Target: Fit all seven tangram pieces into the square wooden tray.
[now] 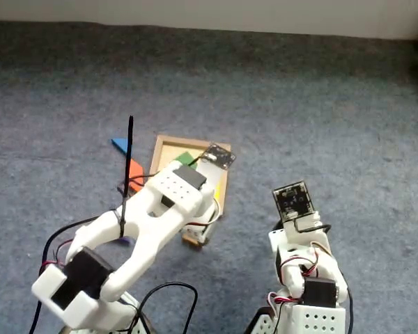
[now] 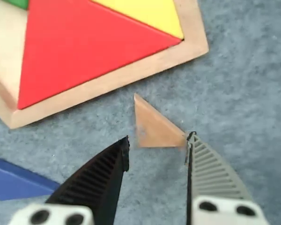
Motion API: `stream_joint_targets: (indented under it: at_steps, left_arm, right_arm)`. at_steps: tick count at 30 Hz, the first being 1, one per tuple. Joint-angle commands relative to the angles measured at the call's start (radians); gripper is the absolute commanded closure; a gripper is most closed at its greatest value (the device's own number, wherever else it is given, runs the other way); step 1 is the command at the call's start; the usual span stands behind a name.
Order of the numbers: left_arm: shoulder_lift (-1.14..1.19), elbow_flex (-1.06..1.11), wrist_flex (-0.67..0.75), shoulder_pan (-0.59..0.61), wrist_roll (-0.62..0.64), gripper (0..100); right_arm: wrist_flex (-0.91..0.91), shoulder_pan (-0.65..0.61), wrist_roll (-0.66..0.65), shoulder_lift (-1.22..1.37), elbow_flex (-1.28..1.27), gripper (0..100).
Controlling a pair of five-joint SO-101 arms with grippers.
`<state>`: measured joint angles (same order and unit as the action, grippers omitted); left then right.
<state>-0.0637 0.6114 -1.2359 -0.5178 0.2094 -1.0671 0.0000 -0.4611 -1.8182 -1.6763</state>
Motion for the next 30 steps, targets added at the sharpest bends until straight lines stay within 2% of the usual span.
stream_joint_targets:
  at_steps: [1,9,14,17,22,24,30]
  left_arm:
    - [-0.105,0.004,-0.020,0.016,-0.026,80]
    - [-0.272,0.067,-0.018,0.016,-0.026,79]
    - [-0.271,0.140,-0.018,0.018,-0.009,72]
    - [-0.271,0.156,-0.012,0.036,0.130,70]
    - [-0.271,0.209,0.110,0.041,0.419,71]
    - [-0.271,0.246,0.161,0.035,0.456,71]
    - [-0.271,0.318,0.245,0.042,0.462,71]
  right_arm:
    - [0.022,0.010,0.003,-0.007,-0.127,93.2]
    - [0.022,0.010,0.003,-0.007,-0.127,93.2]
    - [0.022,0.010,0.003,-0.007,-0.127,93.2]
    - [0.022,0.010,0.003,-0.007,-0.127,93.2]
    - [0.021,0.010,0.003,-0.007,-0.127,93.2]
    - [0.021,0.010,0.003,-0.007,-0.127,93.2]
    - [0.021,0.010,0.003,-0.007,-0.127,93.2]
